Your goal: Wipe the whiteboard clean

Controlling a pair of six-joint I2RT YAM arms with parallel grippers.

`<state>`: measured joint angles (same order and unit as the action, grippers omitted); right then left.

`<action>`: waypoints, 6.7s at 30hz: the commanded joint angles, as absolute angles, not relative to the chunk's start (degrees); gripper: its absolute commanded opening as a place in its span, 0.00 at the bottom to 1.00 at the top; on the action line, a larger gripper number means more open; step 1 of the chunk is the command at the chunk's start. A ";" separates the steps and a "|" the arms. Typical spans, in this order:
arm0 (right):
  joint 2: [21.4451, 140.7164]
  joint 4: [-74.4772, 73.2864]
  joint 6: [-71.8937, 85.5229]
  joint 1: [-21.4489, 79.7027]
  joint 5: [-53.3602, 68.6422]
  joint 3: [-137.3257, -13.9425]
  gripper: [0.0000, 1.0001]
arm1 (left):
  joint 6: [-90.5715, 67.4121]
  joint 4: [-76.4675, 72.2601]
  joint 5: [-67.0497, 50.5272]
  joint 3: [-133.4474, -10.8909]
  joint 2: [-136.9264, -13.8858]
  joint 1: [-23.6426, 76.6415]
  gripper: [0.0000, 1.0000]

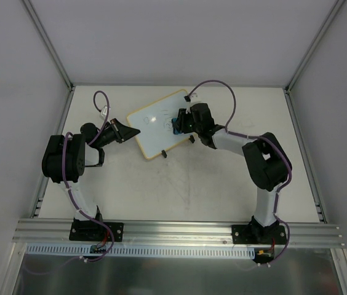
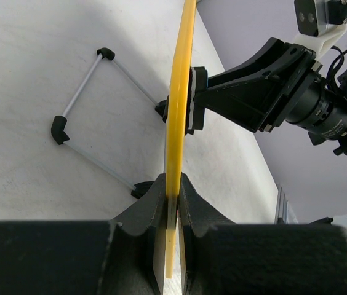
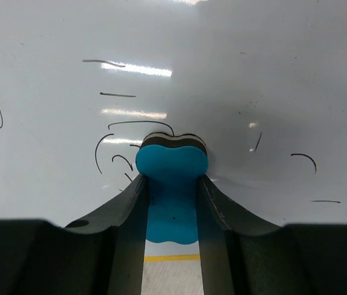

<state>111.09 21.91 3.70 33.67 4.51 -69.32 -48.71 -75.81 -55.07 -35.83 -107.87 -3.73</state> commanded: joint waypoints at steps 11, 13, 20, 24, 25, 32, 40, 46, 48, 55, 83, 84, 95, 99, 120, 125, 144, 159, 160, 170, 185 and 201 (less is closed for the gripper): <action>113.55 11.96 3.78 26.55 3.25 -75.41 0.00 | -47.20 -96.33 -56.78 -35.07 -106.35 -3.25 0.00; 113.73 10.46 4.13 25.84 3.25 -75.59 0.00 | -47.20 -96.33 -56.78 -35.07 -106.43 -3.34 0.00; 114.35 9.76 5.45 22.68 4.39 -74.18 0.00 | -47.28 -96.33 -56.78 -35.16 -106.52 -3.25 0.00; 114.26 9.58 6.15 22.06 5.27 -73.13 0.00 | -47.28 -96.33 -56.78 -35.24 -106.52 -3.34 0.00; 113.74 9.49 6.15 22.06 5.10 -72.69 0.00 | -47.29 -96.33 -56.69 -35.24 -106.52 -3.25 0.00; 113.55 3.17 4.14 21.97 4.75 -73.65 0.00 | -47.28 -96.33 -56.69 -35.33 -106.43 -3.25 0.00; 112.77 -6.85 0.71 22.15 2.82 -73.13 0.00 | -47.29 -96.33 -56.69 -35.24 -106.17 -3.34 0.00; 112.33 -13.01 -1.32 22.15 1.93 -74.27 0.00 | -47.37 -96.33 -56.78 -35.16 -106.08 -3.25 0.00; 111.89 -12.92 -1.23 22.15 1.93 -74.27 0.00 | -47.29 -96.33 -56.69 -35.07 -106.08 -3.25 0.00; 110.92 -13.09 -1.23 22.24 2.20 -77.25 0.00 | -47.20 -96.33 -56.69 -34.98 -106.00 -3.25 0.00; 110.91 -18.81 -7.56 26.72 4.31 -91.49 0.00 | -47.37 -96.33 -56.78 -34.80 -105.56 -3.25 0.00; 111.44 -18.81 -7.91 26.81 4.39 -92.02 0.00 | -47.37 -96.33 -56.78 -34.80 -105.56 -3.34 0.00; 116.80 -18.98 -8.96 26.63 4.57 -92.99 0.00 | -47.37 -96.33 -56.78 -34.81 -105.56 -3.34 0.00; 118.03 -18.98 -9.05 25.84 5.97 -92.99 0.00 | -47.37 -96.33 -56.78 -34.89 -105.47 -3.25 0.00; 118.30 -27.33 -10.37 23.55 8.09 -87.72 0.00 | -47.37 -96.33 -56.69 -34.54 -105.21 -3.25 0.00; 113.91 -26.90 -9.76 23.64 7.38 -86.31 0.00 | -47.46 -96.33 -56.69 -34.63 -105.21 -3.25 0.00; 105.82 -1.34 -13.80 28.39 11.42 -82.10 0.00 | -47.20 -96.33 -56.86 -34.63 -105.20 -3.25 0.00; 113.81 13.36 -14.33 32.43 7.22 -80.59 0.00 | -47.55 -96.33 -57.04 -34.98 -105.47 -3.34 0.00; 114.25 13.36 -14.41 32.78 6.77 -80.60 0.00 | -47.55 -96.33 -56.95 -35.07 -105.47 -3.25 0.00; 116.28 14.06 -14.85 38.31 3.70 -80.33 0.00 | -47.46 -96.33 -56.86 -34.89 -105.56 -3.25 0.00; 117.25 13.01 -12.83 46.85 2.38 -81.56 0.00 | -47.37 -96.33 -56.87 -34.63 -105.03 -3.34 0.00; 117.51 4.84 -12.92 33.14 3.61 -86.13 0.00 | -47.11 -96.33 -56.95 -34.28 -104.50 -3.25 0.00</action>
